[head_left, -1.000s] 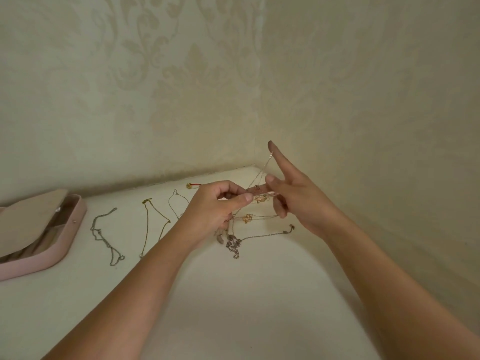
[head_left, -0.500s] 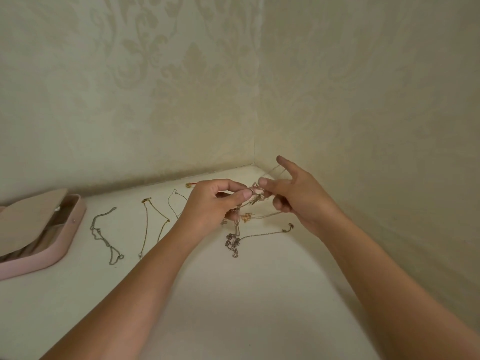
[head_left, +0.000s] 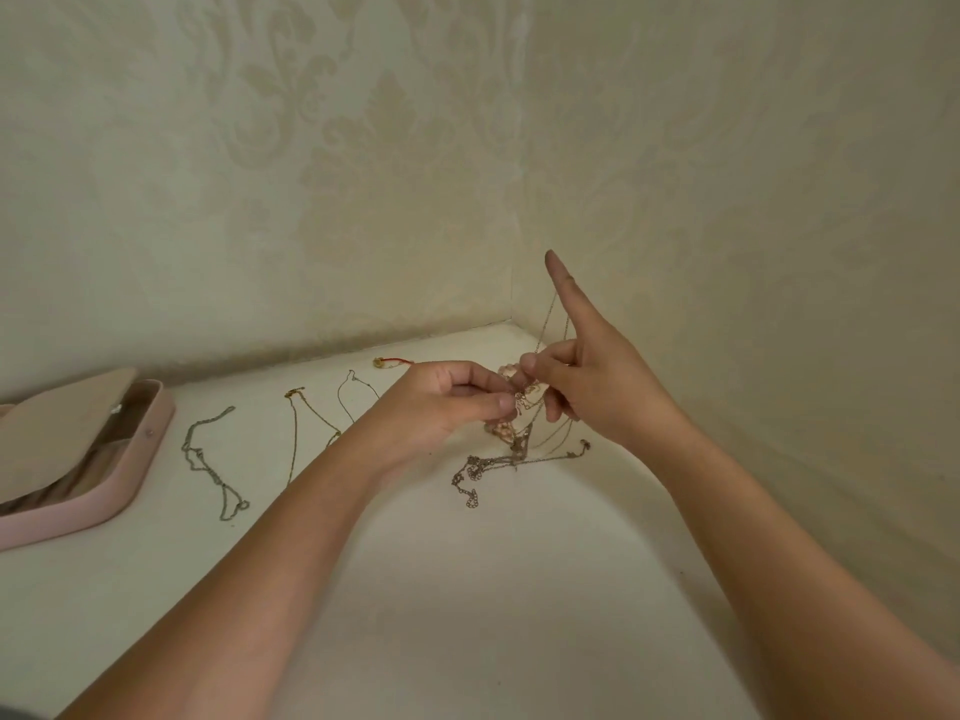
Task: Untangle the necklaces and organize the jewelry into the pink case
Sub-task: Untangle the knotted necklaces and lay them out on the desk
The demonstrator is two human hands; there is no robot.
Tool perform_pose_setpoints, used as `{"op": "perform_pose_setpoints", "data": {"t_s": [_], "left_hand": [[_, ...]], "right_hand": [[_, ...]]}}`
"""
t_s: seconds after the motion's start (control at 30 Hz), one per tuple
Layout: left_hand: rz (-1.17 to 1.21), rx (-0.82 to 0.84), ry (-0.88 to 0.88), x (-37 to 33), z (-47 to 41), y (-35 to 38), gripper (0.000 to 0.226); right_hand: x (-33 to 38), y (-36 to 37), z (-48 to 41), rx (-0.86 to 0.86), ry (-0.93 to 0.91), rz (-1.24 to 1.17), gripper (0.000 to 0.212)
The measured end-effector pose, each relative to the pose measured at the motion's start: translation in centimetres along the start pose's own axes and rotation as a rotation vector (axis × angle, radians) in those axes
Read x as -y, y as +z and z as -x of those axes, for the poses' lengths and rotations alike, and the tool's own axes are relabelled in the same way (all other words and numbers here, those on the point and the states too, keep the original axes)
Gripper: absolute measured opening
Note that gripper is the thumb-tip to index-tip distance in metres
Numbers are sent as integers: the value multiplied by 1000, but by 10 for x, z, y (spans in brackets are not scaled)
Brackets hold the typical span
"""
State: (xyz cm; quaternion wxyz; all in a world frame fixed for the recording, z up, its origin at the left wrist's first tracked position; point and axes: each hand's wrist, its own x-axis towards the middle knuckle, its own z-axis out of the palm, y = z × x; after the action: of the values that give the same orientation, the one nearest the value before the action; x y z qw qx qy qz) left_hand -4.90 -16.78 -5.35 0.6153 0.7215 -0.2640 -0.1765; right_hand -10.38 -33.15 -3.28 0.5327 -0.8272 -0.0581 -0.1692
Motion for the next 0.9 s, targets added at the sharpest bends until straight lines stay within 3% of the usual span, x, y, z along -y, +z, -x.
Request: {"op": "perform_pose_setpoints", "data": {"t_s": [0.13, 0.3, 0.43, 0.73, 0.9], "left_hand": [[33, 71, -15, 0, 2, 2, 5], [56, 9, -48, -4, 4, 4, 25], [-29, -14, -17, -4, 4, 5, 13], [88, 19, 25, 0, 2, 0, 24], [73, -18, 18, 0, 2, -1, 23]], "right_hand": [[3, 0, 3, -13, -55, 94, 84], [4, 1, 3, -39, -86, 127, 81], [4, 3, 5, -27, -66, 146, 81], [6, -6, 2, 54, 120, -40, 88], [6, -9, 2, 93, 128, -72, 89]]}}
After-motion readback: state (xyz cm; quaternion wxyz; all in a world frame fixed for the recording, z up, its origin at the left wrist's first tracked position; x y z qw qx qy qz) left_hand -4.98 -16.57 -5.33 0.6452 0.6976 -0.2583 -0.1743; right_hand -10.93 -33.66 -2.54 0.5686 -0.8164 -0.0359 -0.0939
